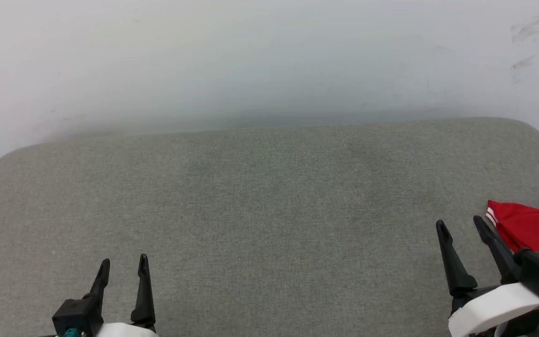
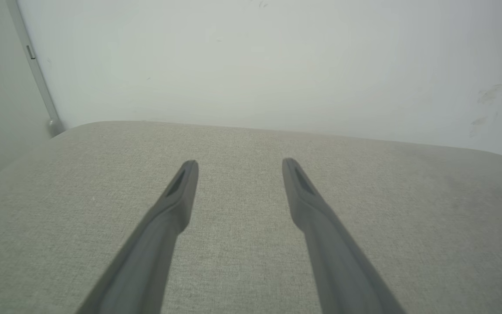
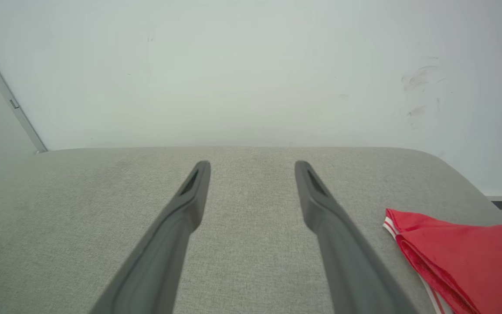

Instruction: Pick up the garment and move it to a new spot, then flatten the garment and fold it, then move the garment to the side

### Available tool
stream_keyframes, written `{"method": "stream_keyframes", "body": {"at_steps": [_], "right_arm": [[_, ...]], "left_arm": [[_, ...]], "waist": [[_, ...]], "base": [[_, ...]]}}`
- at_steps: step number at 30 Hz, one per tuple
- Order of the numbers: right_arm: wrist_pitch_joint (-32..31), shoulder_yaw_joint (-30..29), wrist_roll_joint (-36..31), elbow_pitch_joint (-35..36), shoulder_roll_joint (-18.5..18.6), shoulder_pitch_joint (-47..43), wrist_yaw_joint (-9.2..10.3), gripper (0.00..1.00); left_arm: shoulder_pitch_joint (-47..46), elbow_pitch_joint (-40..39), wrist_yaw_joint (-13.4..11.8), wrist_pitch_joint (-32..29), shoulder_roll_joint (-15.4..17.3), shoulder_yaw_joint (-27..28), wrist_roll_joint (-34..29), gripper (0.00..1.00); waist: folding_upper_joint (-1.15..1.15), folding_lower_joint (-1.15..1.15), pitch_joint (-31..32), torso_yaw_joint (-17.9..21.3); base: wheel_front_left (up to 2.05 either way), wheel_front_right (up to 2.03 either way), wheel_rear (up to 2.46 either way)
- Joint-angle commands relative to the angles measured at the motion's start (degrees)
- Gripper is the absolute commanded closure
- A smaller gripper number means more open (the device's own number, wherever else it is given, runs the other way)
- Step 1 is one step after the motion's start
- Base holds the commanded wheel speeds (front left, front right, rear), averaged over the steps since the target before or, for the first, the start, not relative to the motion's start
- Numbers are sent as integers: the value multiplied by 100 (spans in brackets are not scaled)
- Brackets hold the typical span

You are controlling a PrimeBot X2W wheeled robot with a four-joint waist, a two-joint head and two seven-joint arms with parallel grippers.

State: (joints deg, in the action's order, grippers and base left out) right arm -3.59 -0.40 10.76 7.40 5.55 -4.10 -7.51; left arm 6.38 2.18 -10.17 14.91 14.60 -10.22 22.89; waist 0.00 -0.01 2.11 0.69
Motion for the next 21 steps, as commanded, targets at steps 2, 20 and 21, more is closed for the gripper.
{"method": "stream_keyframes", "body": {"at_steps": [2, 20, 21], "right_arm": [[-22, -8, -27, 65, -32, -98, 4, 0], [-49, -55, 1029, -306, -41, 107, 0, 100], [-51, -61, 1137, -334, -42, 123, 0, 100]], "left_arm": [[-94, -3, -25, 28, 47, -7, -57, 0], [-179, 199, 195, -248, -100, 120, 864, 100], [-197, 217, 220, -273, -112, 139, 957, 100]], "waist": [[0, 1, -8, -5], [0, 1, -34, -8], [0, 1, -36, -9]], "base": [[0, 0, 0], [0, 0, 0], [0, 0, 0]]}}
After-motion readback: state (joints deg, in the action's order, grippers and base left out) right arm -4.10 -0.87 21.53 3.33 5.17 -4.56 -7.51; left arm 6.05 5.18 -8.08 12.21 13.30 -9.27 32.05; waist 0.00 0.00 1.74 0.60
